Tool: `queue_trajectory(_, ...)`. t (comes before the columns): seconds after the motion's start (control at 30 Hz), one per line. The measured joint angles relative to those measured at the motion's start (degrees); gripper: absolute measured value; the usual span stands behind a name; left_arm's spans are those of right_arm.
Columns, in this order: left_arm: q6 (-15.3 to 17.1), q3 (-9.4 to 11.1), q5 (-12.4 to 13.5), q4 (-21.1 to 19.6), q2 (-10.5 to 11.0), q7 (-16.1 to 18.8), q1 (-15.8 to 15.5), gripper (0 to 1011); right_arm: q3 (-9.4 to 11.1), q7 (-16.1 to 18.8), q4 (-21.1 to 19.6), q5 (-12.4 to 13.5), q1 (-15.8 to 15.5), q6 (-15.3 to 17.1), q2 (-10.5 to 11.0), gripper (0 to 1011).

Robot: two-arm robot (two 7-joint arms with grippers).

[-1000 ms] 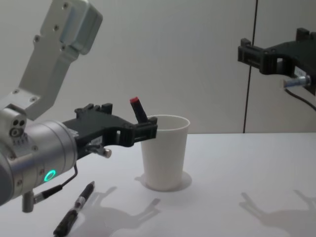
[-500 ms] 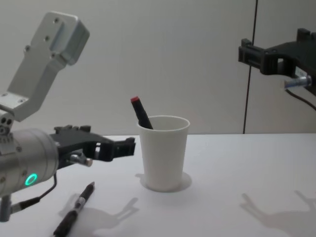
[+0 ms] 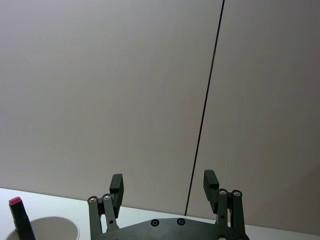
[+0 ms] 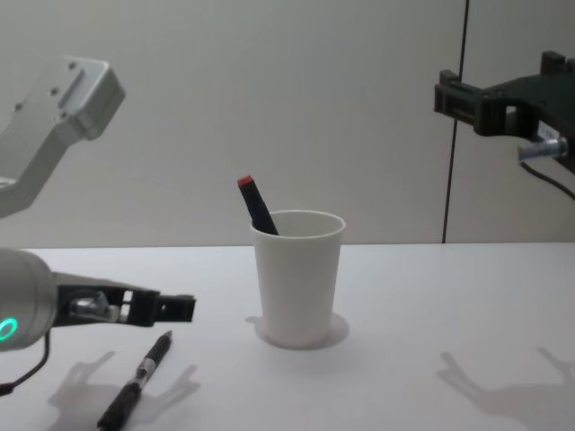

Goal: Place the pen into the pen holder.

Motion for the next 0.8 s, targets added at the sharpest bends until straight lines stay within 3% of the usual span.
queue_trajectory(0.33, 6.7, -1.9, -5.0, -2.4, 1.3, 1.8, 1.5, 1004, 0.0, 0.0, 0.0, 0.0, 0.0, 0.0, 0.0, 1001)
queue_trajectory(0.8, 10.0, -2.9, -7.0, -4.6, 3.1, 0.3, 3.3, 1004, 0.0, 0.0, 0.0, 0.0, 0.0, 0.0, 0.0, 1001)
